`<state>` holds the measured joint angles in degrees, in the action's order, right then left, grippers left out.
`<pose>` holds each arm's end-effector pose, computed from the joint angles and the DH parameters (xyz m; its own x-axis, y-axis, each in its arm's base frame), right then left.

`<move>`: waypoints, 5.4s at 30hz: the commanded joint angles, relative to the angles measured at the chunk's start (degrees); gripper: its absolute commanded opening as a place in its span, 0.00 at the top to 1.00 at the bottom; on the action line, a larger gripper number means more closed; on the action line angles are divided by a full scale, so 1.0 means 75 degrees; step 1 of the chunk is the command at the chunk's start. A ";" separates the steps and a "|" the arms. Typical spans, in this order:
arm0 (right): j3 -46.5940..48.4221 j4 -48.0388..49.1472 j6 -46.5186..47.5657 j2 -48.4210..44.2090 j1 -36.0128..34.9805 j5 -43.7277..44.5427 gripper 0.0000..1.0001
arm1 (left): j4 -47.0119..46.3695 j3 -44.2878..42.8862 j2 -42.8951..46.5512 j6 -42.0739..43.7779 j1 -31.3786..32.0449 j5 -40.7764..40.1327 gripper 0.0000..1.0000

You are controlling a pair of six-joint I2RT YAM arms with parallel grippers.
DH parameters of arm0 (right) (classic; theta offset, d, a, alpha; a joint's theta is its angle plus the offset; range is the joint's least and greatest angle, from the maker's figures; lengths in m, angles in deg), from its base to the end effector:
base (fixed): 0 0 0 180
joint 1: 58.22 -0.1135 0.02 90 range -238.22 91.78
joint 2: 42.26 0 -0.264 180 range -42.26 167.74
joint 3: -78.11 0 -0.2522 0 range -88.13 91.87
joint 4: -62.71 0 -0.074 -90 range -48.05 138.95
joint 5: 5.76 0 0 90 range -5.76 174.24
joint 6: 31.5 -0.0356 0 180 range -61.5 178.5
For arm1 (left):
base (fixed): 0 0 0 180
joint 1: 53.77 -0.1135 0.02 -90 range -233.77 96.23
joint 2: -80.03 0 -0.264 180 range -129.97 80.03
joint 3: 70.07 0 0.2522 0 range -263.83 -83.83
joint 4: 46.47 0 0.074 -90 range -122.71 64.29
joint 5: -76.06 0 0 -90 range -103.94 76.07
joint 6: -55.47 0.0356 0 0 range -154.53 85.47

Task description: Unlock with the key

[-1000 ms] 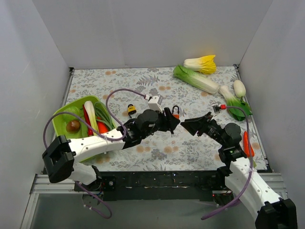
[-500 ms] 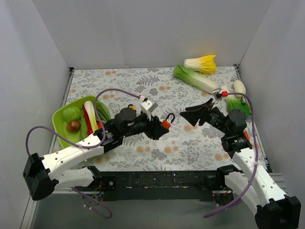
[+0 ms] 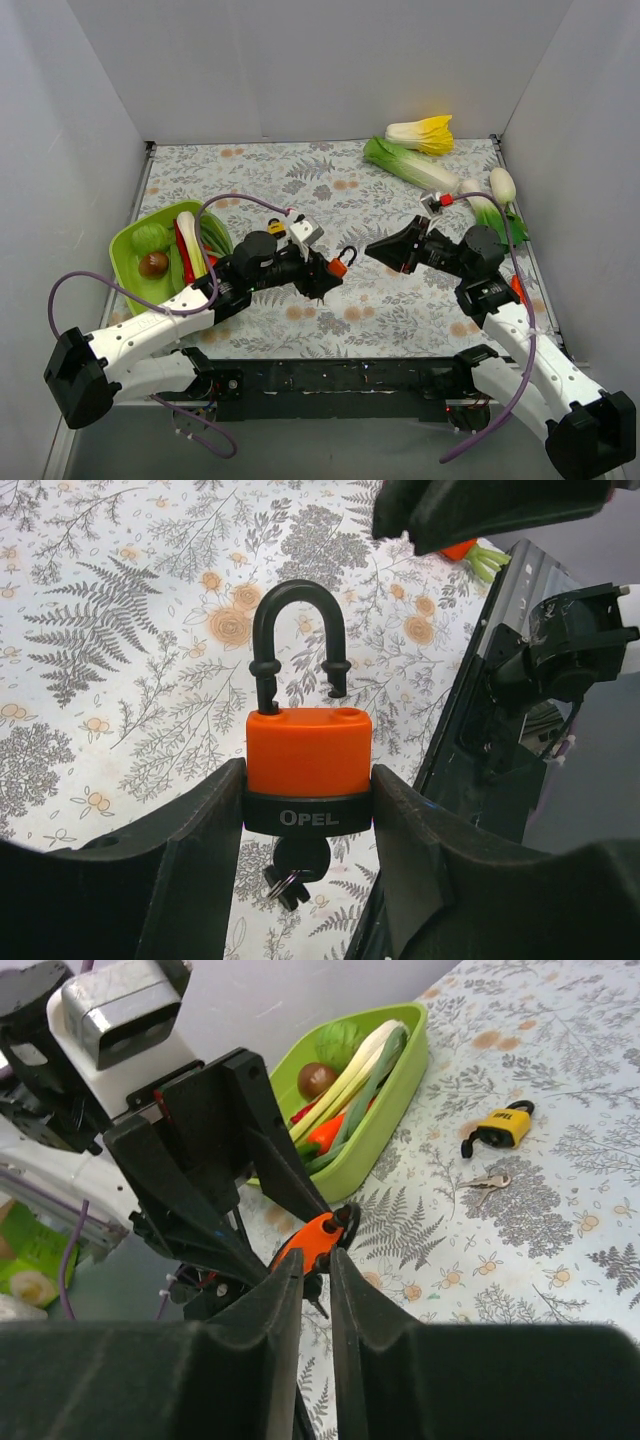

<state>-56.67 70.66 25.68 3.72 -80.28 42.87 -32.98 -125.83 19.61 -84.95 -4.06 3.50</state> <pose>0.1660 0.0927 0.3126 -0.3847 0.2830 -0.8786 -0.8104 0.3521 0.4682 0.1494 -0.1927 0.2890 -0.8312 -0.1567 -0.5335 0.4258 0.4378 -0.7919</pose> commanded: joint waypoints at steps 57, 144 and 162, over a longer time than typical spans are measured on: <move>0.0645 0.0374 -0.1201 0.2740 -0.1289 0.3101 0.37 | 0.0599 -0.0904 -0.1505 0.1331 -0.0265 -0.1246 1.00; -0.0058 -0.3188 0.1317 -0.1899 0.1032 0.4883 0.26 | 0.5426 -0.9397 -1.0258 -0.0683 0.0158 -0.3849 1.00; -0.0140 -0.3364 0.1317 -0.1911 0.1032 0.4683 0.25 | 0.5275 -1.0291 -1.0670 -0.1142 -0.0254 -0.3496 0.39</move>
<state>-58.02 43.87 35.14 -10.75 -72.85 79.07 3.45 -205.39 -61.31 -92.44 -5.65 -23.48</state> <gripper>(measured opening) 0.744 0.497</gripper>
